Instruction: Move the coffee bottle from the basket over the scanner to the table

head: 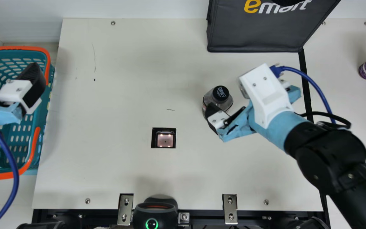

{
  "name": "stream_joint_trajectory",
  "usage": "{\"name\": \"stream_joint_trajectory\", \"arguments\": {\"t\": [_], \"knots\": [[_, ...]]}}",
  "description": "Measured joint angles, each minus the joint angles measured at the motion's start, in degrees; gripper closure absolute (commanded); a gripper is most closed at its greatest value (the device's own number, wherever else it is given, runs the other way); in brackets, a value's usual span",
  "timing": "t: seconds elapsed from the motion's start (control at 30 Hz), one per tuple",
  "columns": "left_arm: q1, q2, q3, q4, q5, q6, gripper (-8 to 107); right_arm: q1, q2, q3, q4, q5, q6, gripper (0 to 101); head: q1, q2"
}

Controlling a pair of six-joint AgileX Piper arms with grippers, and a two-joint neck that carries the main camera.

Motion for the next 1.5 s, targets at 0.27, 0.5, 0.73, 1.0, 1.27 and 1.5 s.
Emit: {"name": "stream_joint_trajectory", "arguments": {"t": [0.27,0.5,0.73,1.0,1.27,1.5], "knots": [[0.0,0.0,0.0,0.0,0.0,0.0,9,2.32,5.69,1.85,-7.35,-9.34,8.71,6,-0.09,0.09],[0.0,0.0,0.0,0.0,0.0,0.0,9,3.89,9.89,2.73,-12.79,-12.87,16.19,6,0.0,0.0],[0.0,0.0,0.0,0.0,0.0,0.0,9,5.31,12.27,2.85,-16.04,-14.14,21.33,26,0.0,0.0],[0.0,0.0,0.0,0.0,0.0,0.0,9,6.0,12.45,1.93,-17.72,-12.11,25.39,80,0.0,0.09],[0.0,0.0,0.0,0.0,0.0,0.0,9,7.16,9.94,0.57,-21.14,-9.26,29.32,101,-0.09,0.09],[0.0,0.0,0.0,0.0,0.0,0.0,9,8.46,7.07,-0.36,-22.9,-8.07,32.18,101,-0.09,0.09]]}}
